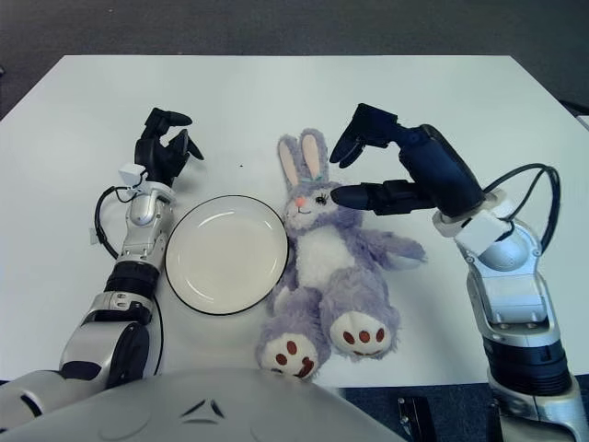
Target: Put the doll into the plate.
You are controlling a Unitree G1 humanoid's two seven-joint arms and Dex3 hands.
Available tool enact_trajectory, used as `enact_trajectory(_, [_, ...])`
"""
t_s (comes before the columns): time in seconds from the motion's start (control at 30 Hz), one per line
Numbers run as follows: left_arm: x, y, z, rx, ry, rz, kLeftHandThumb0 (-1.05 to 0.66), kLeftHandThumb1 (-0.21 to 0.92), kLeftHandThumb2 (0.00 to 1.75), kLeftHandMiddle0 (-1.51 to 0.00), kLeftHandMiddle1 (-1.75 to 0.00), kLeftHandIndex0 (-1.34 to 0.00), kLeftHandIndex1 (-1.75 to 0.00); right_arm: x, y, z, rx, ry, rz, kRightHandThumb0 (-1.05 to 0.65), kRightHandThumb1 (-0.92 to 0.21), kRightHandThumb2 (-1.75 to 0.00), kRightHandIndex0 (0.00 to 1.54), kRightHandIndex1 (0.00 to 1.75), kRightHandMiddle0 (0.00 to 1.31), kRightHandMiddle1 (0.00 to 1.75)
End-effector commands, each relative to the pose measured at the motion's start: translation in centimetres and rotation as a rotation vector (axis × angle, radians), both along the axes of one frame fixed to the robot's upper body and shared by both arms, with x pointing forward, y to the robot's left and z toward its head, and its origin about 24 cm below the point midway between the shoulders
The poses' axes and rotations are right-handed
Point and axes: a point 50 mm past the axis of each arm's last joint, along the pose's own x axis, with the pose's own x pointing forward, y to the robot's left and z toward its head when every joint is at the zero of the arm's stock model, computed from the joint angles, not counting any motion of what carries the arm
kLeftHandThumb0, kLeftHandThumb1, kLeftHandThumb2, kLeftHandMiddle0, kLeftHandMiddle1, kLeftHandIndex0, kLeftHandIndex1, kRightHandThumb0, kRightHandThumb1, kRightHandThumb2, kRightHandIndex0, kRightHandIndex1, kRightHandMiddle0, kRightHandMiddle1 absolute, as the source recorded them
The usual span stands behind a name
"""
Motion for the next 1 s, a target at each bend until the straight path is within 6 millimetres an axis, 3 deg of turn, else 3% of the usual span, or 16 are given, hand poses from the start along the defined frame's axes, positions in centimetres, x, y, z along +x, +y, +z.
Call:
enact_trajectory(0.0, [-0.6, 0.6, -1.9, -0.012, 0.071, 0.010, -0.35, 0.92, 0.30, -0.90, -1.75, -0.44, -1.50, 0.0, 0.4, 0.5, 0.097, 0.051, 0.073, -0.01, -0.92, -0.44, 0.40, 1.42, 0.09, 1.73])
enact_trajectory(0.03, [-0.6, 0.6, -1.9, -0.012, 0.071, 0.009, -0.35, 0.92, 0.30, -0.90, -1.75, -0.44, -1.50, 0.0, 0.4, 0.6, 0.111, 0.061, 0.088, -0.13, -0.92, -0.47, 0.45, 1.06, 0.12, 1.74])
enact_trajectory(0.13, [-0.5, 0.7, -1.9, -0.012, 0.071, 0.008, -0.35, 0.92, 0.30, -0.90, -1.75, -0.44, -1.50, -0.1, 0.5, 0.9, 0.112, 0.069, 0.122, -0.27, -0.92, -0.51, 0.62, 0.42, 0.16, 1.74])
enact_trajectory(0.23, [-0.4, 0.7, -1.9, -0.011, 0.072, 0.007, -0.35, 0.92, 0.30, -0.90, -1.75, -0.44, -1.50, -0.3, 0.6, 1.2, 0.079, 0.082, 0.188, -0.32, -0.92, -0.53, 0.69, 0.19, 0.17, 1.75])
enact_trajectory(0.53, [-0.2, 0.8, -1.9, -0.010, 0.073, 0.002, -0.35, 0.92, 0.29, -0.90, -1.75, -0.44, -1.50, -0.8, 0.8, 1.9, 0.015, 0.111, 0.401, -0.34, -0.92, -0.54, 0.74, 0.06, 0.17, 1.75])
enact_trajectory(0.8, [-0.2, 0.9, -1.9, -0.008, 0.071, -0.001, -0.35, 0.92, 0.29, -0.91, -1.75, -0.44, -1.50, -1.7, 1.9, 1.4, 0.013, 0.198, 0.501, -0.34, -0.92, -0.54, 0.76, 0.04, 0.18, 1.75])
enact_trajectory(0.97, [-0.2, 1.0, -1.7, -0.004, 0.066, -0.002, -0.35, 0.92, 0.29, -0.91, -1.75, -0.44, -1.50, -1.8, 2.0, 2.1, -0.021, 0.273, 0.525, -0.34, -0.92, -0.54, 0.72, 0.02, 0.18, 1.75])
